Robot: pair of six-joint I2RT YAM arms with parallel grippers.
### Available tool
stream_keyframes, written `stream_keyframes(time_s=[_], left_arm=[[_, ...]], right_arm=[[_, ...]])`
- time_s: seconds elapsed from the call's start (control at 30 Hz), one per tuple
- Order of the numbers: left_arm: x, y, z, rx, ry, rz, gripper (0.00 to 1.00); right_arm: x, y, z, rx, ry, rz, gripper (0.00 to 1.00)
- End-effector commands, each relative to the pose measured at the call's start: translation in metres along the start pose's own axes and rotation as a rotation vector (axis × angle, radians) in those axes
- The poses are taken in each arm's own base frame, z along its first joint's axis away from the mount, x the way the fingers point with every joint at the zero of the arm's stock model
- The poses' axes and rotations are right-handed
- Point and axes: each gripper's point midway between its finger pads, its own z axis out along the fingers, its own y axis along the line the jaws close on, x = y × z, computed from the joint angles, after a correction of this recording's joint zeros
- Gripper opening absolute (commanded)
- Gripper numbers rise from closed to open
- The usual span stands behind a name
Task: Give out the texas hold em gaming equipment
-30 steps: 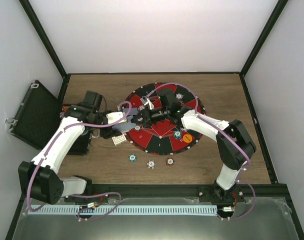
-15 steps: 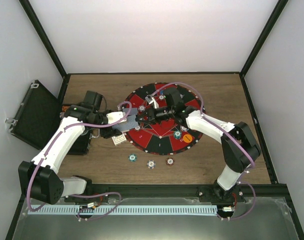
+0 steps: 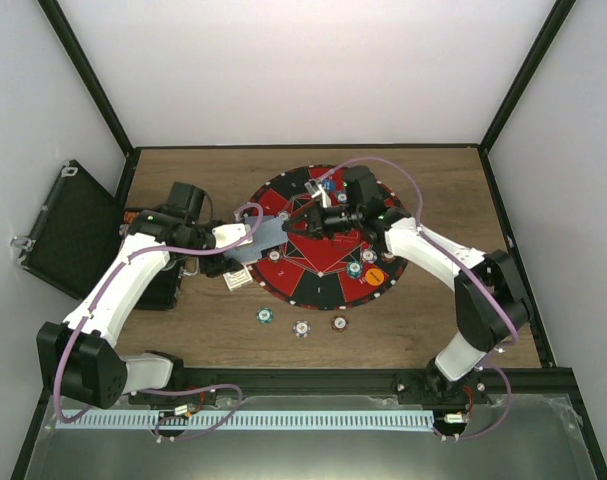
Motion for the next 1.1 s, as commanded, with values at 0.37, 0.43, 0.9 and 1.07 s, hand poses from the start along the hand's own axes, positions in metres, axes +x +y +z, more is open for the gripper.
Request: stream_keyframes(time_s=[0.37, 0.43, 0.9, 1.07], left_arm=[[-0.002, -0.001, -0.002, 0.000, -0.012, 0.013, 0.04], [-0.002, -0.001, -0.001, 0.000, -0.011, 0.013, 0.04], [-0.003, -0.003, -0.002, 0.012, -0.014, 0.008, 0.04], [-0.003, -0.003, -0.001, 0.019, -0.014, 0.006, 0.04]], right_arm=[[-0.013, 0.007, -0.034, -0.031, -0.050, -0.025, 0.01], [-0.020, 0.004, -0.044, -0.033, -0.072, -0.019, 0.01], [-0.126, -0.101, -0.099, 0.072, -0.226, 0.098, 0.01], [-0.191, -0.167, -0.106, 0.181, -0.285, 0.125, 0.01]])
